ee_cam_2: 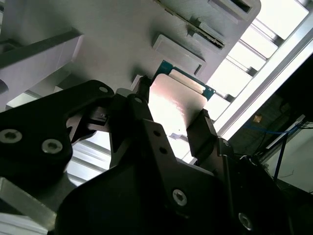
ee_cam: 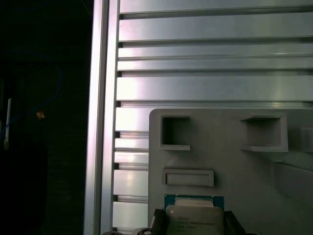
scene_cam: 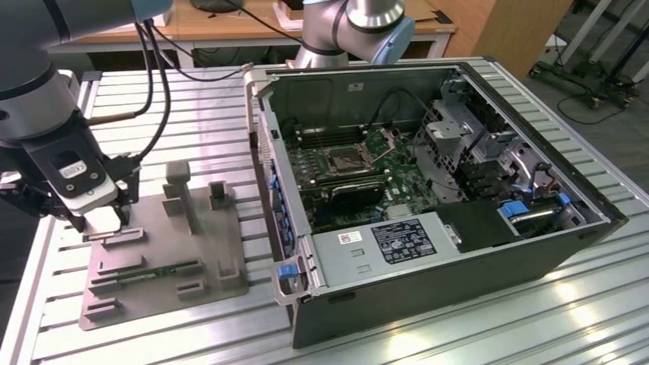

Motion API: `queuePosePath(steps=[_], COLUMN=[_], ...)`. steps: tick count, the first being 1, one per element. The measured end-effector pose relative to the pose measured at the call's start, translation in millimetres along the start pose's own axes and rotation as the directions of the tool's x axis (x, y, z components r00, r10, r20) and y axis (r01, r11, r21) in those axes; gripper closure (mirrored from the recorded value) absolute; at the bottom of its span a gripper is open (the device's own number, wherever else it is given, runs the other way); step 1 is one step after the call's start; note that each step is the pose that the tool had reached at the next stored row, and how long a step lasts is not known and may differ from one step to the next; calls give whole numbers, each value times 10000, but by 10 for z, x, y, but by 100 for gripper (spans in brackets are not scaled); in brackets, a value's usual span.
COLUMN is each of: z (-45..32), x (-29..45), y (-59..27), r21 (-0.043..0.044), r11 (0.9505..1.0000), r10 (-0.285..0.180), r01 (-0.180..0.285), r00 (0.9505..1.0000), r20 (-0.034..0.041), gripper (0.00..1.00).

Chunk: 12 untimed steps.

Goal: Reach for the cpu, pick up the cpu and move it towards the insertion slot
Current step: 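Pick up the cpu and move it towards the insertion slot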

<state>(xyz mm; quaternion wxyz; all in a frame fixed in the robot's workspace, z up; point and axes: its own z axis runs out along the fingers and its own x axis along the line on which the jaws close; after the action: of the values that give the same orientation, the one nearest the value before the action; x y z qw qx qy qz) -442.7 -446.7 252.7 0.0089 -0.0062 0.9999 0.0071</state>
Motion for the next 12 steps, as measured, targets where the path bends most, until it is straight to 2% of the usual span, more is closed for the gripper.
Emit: queuePosePath(steps=[12], z=[-47], x=[-1], y=[1], r21=[1], r11=[10000], r10=[0], r01=[0], r00=[10000], r20=[-1], gripper=[45])
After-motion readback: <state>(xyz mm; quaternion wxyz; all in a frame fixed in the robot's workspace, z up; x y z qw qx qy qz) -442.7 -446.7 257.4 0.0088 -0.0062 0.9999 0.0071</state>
